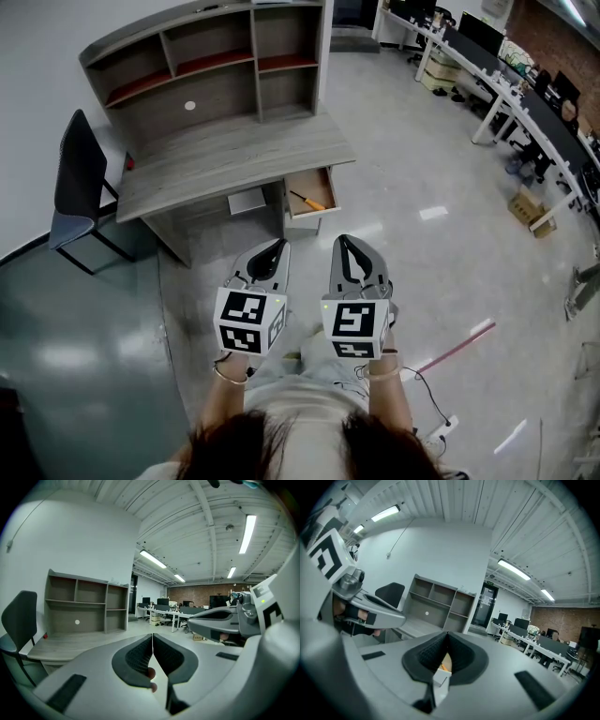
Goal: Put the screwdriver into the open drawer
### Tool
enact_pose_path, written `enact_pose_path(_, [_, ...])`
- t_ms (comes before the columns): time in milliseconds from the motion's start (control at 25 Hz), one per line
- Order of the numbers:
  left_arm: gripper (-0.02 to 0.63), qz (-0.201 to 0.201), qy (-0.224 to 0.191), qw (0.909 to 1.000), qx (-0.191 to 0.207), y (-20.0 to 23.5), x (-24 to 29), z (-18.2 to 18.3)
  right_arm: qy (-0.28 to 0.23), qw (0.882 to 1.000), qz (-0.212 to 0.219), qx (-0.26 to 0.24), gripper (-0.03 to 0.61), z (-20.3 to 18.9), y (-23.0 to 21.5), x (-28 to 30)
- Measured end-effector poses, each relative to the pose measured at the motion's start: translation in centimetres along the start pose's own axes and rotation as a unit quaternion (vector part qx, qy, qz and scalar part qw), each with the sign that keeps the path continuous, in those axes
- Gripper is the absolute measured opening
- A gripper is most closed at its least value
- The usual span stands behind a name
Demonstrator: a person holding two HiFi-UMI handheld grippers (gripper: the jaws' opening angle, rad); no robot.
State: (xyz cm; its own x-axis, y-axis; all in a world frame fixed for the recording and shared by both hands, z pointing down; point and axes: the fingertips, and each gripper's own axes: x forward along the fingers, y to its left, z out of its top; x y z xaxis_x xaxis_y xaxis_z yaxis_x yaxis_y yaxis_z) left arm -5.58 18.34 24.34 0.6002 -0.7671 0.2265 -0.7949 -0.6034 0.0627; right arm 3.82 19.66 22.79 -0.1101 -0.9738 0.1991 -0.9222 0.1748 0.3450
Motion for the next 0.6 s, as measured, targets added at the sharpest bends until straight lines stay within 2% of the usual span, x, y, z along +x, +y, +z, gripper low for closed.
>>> enact_pose_path(280, [0.020, 0.002, 0.000, 1.0000, -0.002, 0.14, -0.30, 0.03, 0.015, 1.000, 0.003, -0.004, 0.026, -0.46, 0.00, 0.27])
enact_pose_path(600, [0.020, 0.006, 0.001, 1.0000, -0.006, 0.62, -1.04, -0.36, 0.004, 1.000, 0.012, 0.001, 0.026, -0.04, 0.92, 0.41])
